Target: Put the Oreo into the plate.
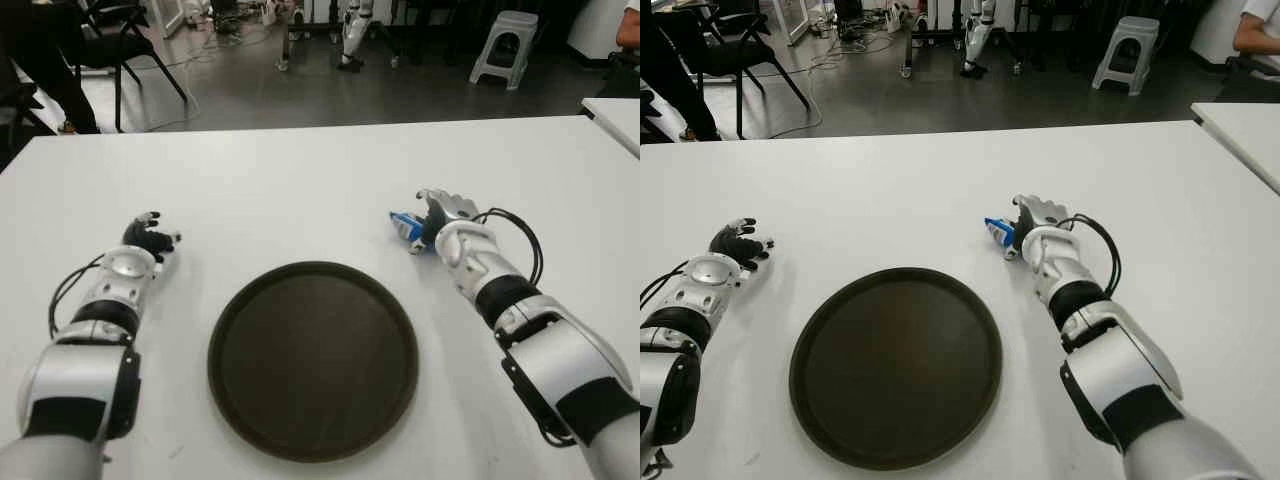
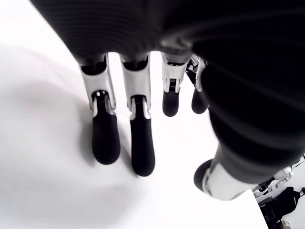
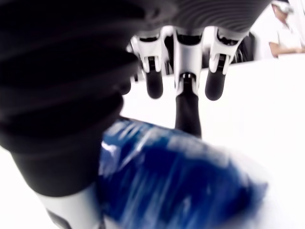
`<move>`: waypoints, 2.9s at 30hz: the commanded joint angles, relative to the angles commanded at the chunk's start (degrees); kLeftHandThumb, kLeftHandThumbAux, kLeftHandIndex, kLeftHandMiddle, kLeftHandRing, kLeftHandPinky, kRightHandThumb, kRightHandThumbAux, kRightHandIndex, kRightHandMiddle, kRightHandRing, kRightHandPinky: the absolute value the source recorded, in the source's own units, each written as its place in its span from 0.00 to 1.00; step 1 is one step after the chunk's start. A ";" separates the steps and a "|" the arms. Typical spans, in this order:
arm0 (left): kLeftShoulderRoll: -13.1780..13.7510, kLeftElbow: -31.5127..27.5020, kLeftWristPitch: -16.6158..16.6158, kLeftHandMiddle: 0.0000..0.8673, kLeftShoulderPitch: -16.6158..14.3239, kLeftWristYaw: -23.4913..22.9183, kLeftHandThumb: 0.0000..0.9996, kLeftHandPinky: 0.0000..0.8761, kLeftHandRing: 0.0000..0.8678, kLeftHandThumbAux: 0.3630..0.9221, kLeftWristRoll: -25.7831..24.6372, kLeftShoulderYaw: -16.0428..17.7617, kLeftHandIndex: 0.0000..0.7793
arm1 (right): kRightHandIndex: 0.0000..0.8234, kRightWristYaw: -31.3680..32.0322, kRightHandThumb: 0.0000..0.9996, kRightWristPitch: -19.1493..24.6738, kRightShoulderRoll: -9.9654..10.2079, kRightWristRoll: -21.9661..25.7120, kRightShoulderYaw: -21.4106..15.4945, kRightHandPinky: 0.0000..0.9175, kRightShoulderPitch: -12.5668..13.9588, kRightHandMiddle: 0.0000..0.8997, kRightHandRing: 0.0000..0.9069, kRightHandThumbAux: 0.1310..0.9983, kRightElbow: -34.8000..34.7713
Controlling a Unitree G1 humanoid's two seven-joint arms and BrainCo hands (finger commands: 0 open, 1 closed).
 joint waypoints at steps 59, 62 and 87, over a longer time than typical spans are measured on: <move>-0.21 -0.07 -0.75 0.13 0.13 -1.13 0.21 0.19 0.17 0.75 -1.31 1.75 0.12 | 0.84 -1.63 0.06 -0.86 0.69 6.57 -3.34 0.83 -0.56 0.87 0.86 0.90 0.12; -0.29 -0.07 -0.69 0.14 0.06 -1.12 0.22 0.19 0.17 0.74 -1.27 1.73 0.12 | 0.84 -1.70 0.05 -1.40 0.55 6.67 -3.45 0.83 -0.50 0.87 0.86 0.90 0.41; -0.40 0.03 -1.46 0.14 0.27 -0.62 0.28 0.15 0.15 0.78 -1.40 1.97 0.15 | 0.89 -8.26 0.14 -12.69 -1.29 10.92 -8.95 0.87 3.37 0.90 0.89 0.90 -8.21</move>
